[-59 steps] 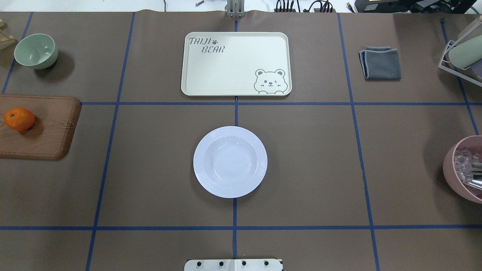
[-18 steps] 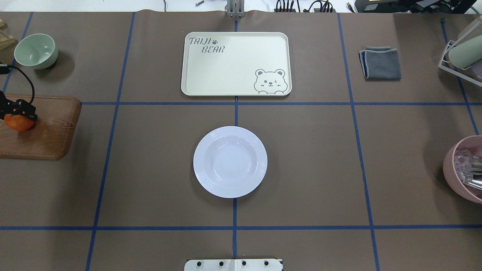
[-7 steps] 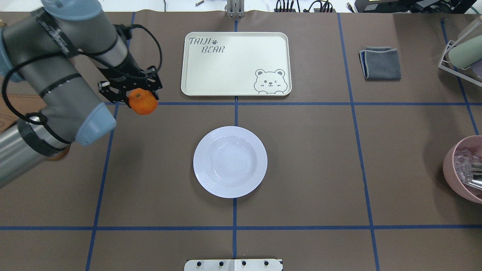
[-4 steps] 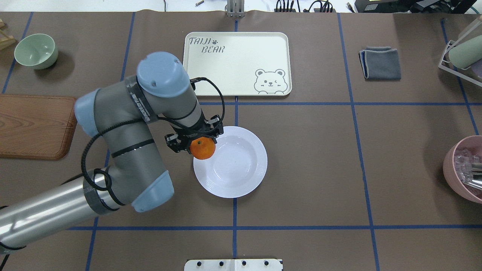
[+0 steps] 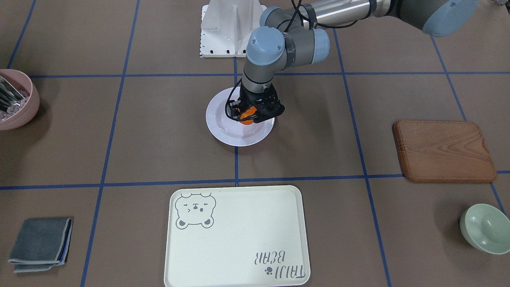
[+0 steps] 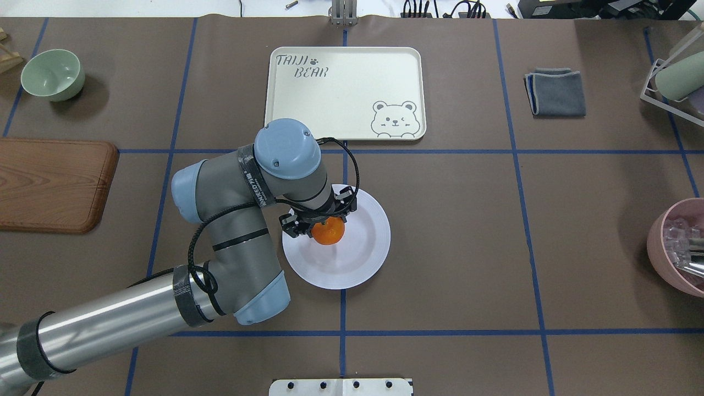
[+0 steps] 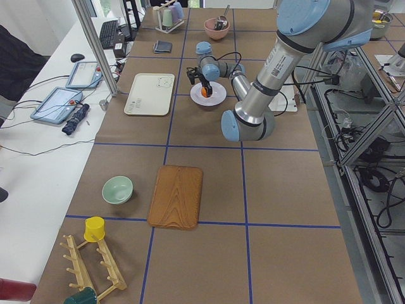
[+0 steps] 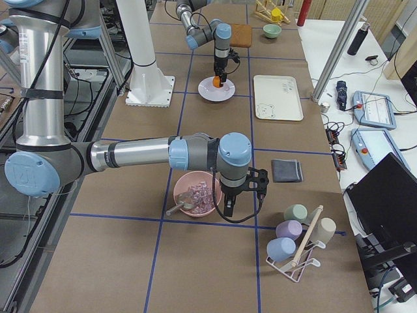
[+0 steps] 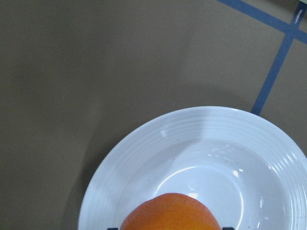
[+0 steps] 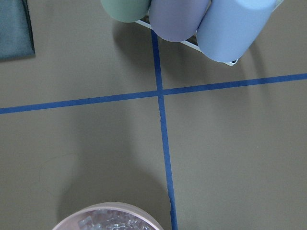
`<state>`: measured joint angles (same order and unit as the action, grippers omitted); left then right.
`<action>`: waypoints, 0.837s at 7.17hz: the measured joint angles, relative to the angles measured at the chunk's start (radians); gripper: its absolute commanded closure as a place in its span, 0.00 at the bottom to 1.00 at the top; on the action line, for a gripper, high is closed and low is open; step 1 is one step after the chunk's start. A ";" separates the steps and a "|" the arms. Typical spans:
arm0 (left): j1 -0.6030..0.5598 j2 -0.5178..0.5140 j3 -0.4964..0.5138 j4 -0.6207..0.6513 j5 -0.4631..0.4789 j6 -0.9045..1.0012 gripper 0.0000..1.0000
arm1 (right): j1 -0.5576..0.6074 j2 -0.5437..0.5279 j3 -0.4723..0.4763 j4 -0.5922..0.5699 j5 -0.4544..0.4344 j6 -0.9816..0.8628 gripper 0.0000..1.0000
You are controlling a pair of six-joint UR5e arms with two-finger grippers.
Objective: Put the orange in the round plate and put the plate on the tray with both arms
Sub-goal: 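Carry the orange with the left gripper over the white plate, then open the left gripper to release the orange onto the plate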
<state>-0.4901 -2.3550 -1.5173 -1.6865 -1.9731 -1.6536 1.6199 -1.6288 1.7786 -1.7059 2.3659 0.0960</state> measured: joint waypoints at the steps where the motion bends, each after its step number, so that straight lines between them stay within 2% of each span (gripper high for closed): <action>1: 0.003 -0.002 0.009 -0.003 0.007 0.002 0.01 | 0.000 -0.001 -0.003 0.000 0.000 0.000 0.00; 3: 0.005 -0.002 0.000 -0.004 0.043 0.007 0.01 | 0.000 0.000 -0.005 0.000 0.001 0.001 0.00; 6: -0.030 0.021 -0.136 0.045 0.050 0.024 0.01 | -0.009 0.006 0.003 0.004 0.061 0.007 0.00</action>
<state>-0.5205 -2.3338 -1.6529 -1.6420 -1.9235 -1.6298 1.6109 -1.6225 1.7812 -1.7023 2.4268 0.1030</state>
